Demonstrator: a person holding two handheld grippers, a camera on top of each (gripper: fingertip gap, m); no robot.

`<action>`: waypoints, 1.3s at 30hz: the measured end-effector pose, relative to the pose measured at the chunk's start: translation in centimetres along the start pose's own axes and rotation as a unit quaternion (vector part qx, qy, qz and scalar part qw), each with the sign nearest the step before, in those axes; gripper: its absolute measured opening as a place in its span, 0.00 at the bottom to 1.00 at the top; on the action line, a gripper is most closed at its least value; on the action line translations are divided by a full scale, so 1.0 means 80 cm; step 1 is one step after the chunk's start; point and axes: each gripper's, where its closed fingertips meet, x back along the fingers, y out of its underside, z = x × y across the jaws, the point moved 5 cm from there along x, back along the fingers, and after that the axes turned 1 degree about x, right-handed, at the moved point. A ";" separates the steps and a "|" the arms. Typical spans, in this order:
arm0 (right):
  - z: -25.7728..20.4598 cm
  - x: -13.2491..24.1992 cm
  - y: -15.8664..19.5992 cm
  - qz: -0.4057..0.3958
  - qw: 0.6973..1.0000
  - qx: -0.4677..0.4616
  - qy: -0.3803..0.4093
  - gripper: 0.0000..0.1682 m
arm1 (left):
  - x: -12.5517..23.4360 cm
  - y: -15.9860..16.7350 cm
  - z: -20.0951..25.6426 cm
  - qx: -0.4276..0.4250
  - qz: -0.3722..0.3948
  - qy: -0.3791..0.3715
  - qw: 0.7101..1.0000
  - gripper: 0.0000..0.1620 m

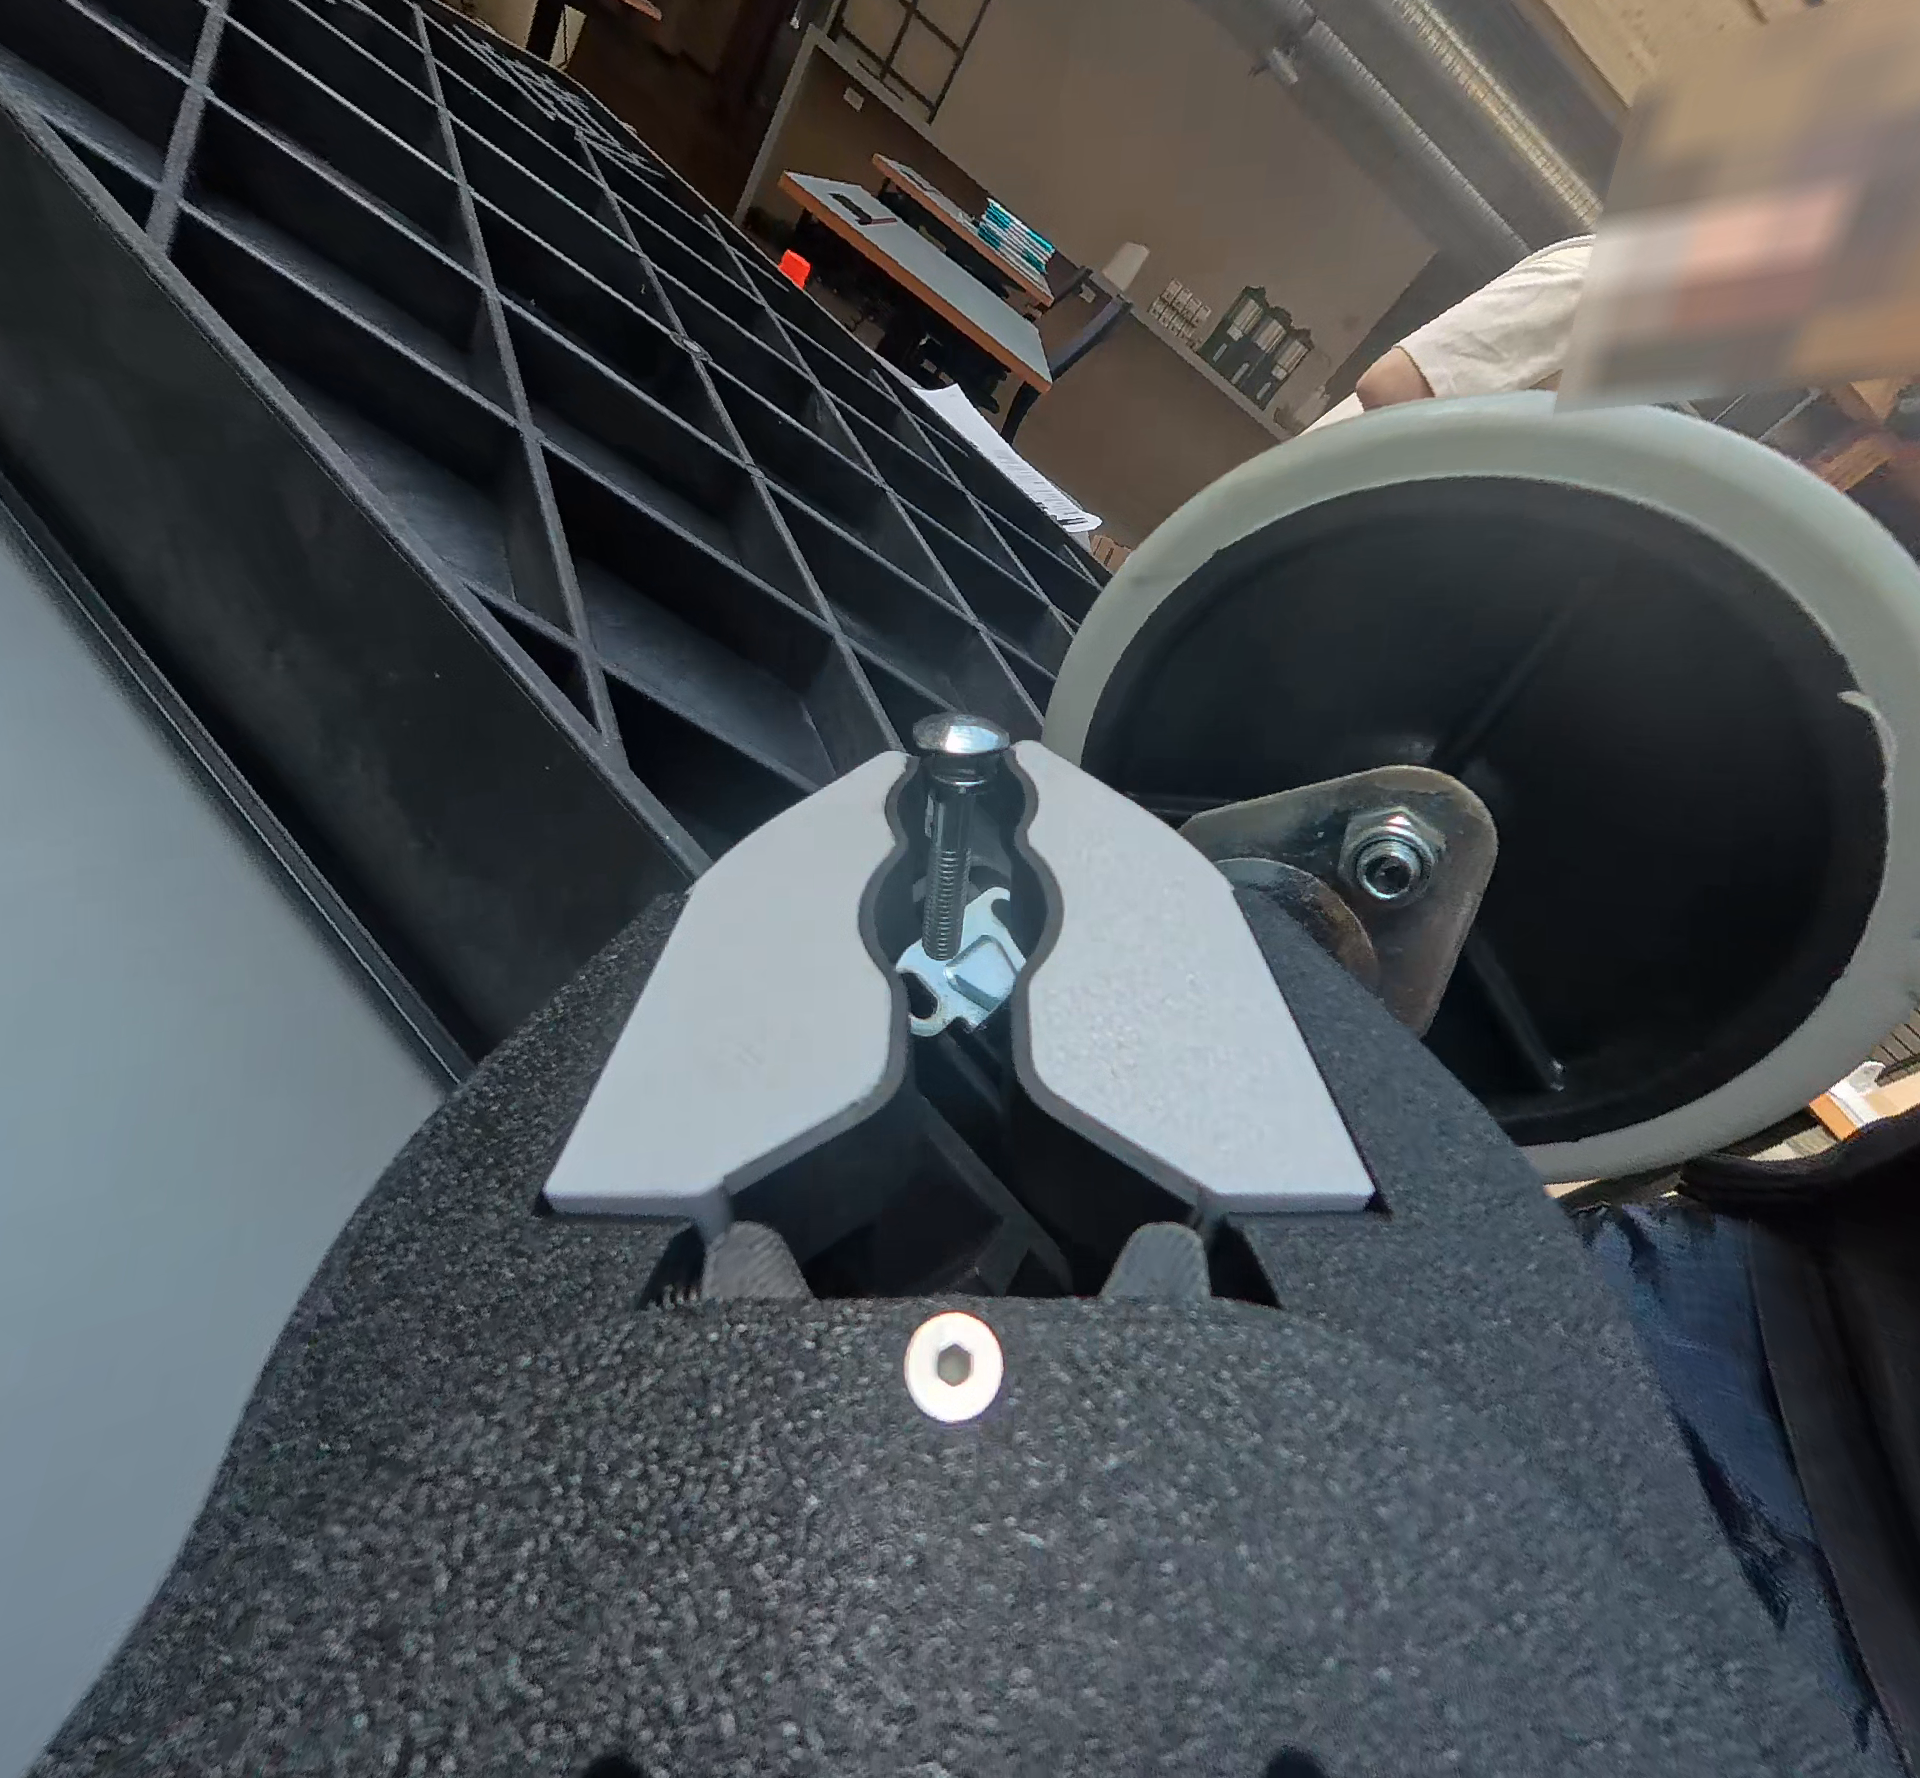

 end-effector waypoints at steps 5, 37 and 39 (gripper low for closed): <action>-0.002 -0.001 -0.001 0.001 1.000 0.009 -0.003 0.07 | -0.003 0.003 0.000 -0.022 -0.022 -0.001 1.000 0.08; -0.036 0.014 0.002 0.019 1.000 0.021 -0.001 0.07 | -0.004 0.016 0.002 -0.049 -0.073 -0.003 0.996 0.08; -0.037 0.015 0.002 0.020 1.000 0.021 0.000 0.07 | -0.003 0.018 0.002 -0.056 -0.082 -0.003 0.995 0.08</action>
